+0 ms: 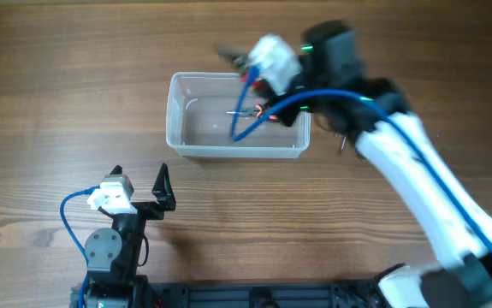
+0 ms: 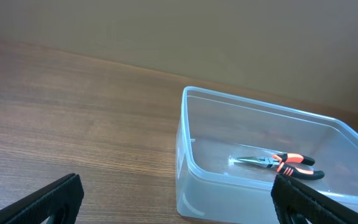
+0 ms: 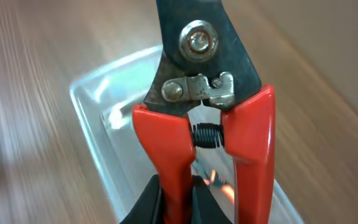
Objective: Pack container
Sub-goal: 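Carry the snips into the container and release them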
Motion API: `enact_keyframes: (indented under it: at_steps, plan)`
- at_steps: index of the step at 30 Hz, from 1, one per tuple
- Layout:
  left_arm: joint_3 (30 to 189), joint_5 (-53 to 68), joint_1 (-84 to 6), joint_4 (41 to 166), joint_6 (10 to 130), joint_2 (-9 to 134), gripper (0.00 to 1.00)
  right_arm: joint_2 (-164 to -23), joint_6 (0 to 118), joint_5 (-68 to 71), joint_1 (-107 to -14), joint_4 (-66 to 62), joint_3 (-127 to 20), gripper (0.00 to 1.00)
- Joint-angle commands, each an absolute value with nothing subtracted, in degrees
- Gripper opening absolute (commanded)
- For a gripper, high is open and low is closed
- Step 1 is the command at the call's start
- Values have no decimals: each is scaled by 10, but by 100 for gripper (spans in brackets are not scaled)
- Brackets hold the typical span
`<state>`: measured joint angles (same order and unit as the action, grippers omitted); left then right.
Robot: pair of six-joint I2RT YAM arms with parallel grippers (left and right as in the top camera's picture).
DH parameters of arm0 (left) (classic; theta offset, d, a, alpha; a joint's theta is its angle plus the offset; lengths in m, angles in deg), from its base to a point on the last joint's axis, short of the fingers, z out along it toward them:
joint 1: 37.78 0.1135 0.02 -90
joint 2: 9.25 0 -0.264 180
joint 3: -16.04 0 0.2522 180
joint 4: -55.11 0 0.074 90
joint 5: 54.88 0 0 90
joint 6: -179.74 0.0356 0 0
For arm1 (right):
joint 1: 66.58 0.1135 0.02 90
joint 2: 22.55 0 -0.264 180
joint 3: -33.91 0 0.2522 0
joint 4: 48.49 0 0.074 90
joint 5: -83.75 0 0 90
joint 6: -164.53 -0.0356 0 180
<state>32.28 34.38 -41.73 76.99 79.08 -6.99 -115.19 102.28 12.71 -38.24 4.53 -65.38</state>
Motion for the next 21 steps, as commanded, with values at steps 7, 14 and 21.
enact_keyframes:
  at_steps: [7, 14, 21]
  plan:
    - [320, 345, -414, 770, 784, -73, 100, -1355, 1179, 105, -372, -121, -649, 4]
    - [319, 345, -414, 770, 784, -73, 100, -1404, 1168, 105, -357, -169, -649, 4]
    - [320, 345, -414, 770, 784, -73, 100, -1416, 1125, 77, -357, -177, -649, 20]
